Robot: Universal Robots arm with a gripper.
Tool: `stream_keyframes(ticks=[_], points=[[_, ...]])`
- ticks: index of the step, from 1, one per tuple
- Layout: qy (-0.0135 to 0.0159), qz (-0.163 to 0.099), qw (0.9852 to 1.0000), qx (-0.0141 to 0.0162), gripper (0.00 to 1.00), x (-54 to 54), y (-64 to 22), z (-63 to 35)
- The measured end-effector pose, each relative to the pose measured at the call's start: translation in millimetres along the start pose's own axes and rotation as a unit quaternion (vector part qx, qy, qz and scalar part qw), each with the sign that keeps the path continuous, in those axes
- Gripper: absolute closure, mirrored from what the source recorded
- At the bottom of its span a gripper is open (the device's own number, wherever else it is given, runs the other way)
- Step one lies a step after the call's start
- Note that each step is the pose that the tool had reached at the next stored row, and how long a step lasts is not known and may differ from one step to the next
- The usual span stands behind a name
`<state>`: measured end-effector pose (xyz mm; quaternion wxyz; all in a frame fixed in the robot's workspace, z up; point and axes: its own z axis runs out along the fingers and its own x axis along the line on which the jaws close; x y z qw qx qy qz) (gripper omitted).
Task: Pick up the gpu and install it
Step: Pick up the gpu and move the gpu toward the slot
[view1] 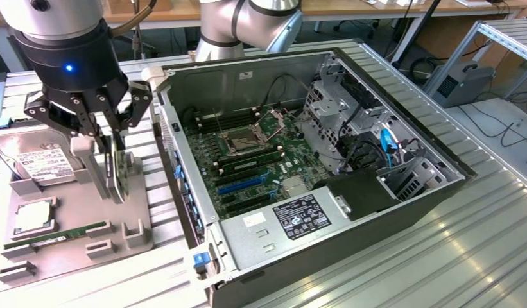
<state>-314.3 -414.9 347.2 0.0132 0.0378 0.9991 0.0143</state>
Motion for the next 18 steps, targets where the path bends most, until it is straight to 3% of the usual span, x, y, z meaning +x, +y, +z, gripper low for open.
stream_keyframes(ticks=[18], points=[[0.0000,0.000,1.0000,0.0000,0.73,-0.3,0.3,-11.5]])
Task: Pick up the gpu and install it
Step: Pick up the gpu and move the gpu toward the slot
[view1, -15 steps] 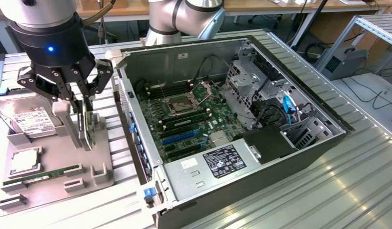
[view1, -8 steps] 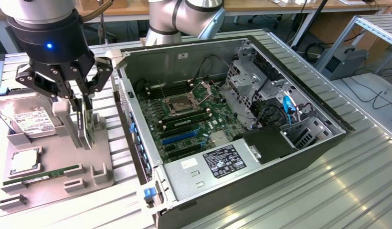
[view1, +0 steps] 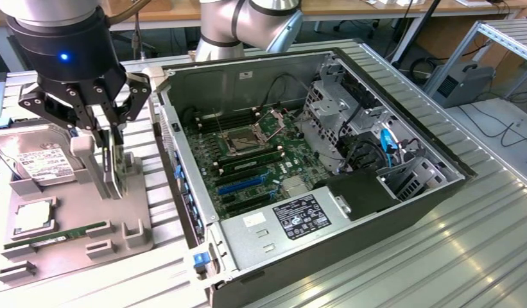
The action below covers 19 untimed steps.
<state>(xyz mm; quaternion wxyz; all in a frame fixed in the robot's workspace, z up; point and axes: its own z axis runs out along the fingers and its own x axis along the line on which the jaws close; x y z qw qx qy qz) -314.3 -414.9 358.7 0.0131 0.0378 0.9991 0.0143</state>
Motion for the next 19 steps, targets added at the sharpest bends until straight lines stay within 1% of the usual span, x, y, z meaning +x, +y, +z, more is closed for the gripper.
stream_keyframes(ticks=[19], points=[[0.0000,0.000,1.0000,0.0000,0.73,-0.3,0.3,-10.8]])
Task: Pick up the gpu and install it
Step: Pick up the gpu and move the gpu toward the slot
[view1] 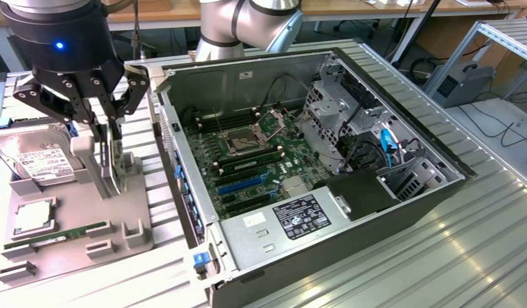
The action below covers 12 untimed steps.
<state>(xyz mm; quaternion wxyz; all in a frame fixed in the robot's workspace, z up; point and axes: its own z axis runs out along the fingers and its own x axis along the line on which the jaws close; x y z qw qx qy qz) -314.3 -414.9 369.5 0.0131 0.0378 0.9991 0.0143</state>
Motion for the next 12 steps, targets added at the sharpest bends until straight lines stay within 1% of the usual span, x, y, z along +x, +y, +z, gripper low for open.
stream_keyframes(ticks=[12], points=[[0.0000,0.000,1.0000,0.0000,0.73,-0.2,0.2,-6.5]])
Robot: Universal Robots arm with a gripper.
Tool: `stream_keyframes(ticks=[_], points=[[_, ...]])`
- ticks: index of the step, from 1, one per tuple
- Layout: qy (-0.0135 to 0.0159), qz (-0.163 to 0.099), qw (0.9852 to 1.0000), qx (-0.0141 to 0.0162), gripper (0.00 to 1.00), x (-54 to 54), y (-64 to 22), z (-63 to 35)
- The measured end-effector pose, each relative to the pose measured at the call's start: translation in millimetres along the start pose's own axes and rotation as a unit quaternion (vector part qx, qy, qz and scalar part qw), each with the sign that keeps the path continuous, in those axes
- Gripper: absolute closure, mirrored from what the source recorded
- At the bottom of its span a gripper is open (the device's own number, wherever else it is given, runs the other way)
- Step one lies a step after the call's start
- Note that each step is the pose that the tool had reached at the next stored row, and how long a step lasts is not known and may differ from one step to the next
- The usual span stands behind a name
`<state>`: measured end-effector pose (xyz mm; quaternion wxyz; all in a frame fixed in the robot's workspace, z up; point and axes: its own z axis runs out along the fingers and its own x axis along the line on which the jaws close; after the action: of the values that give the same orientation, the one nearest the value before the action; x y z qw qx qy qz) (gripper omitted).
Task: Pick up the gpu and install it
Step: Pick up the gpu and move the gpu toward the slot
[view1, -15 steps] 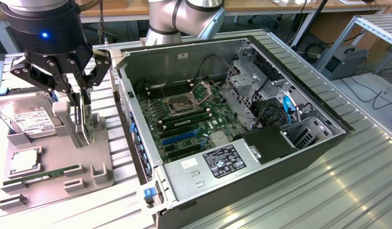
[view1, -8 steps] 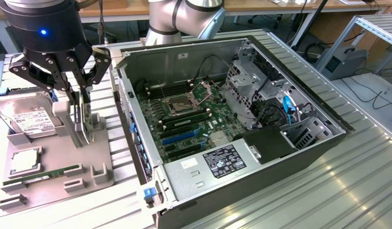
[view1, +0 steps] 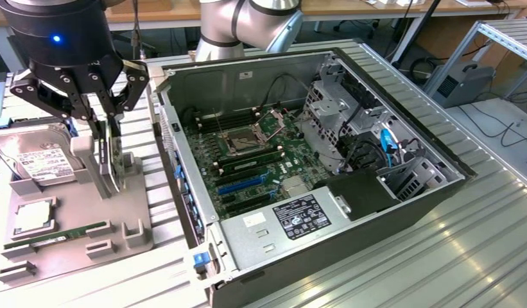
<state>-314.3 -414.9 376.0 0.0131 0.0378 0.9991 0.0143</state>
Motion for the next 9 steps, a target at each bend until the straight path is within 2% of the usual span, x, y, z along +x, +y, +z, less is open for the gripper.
stream_keyframes(ticks=[9], points=[[0.0000,0.000,1.0000,0.0000,0.73,-0.1,0.2,-5.1]])
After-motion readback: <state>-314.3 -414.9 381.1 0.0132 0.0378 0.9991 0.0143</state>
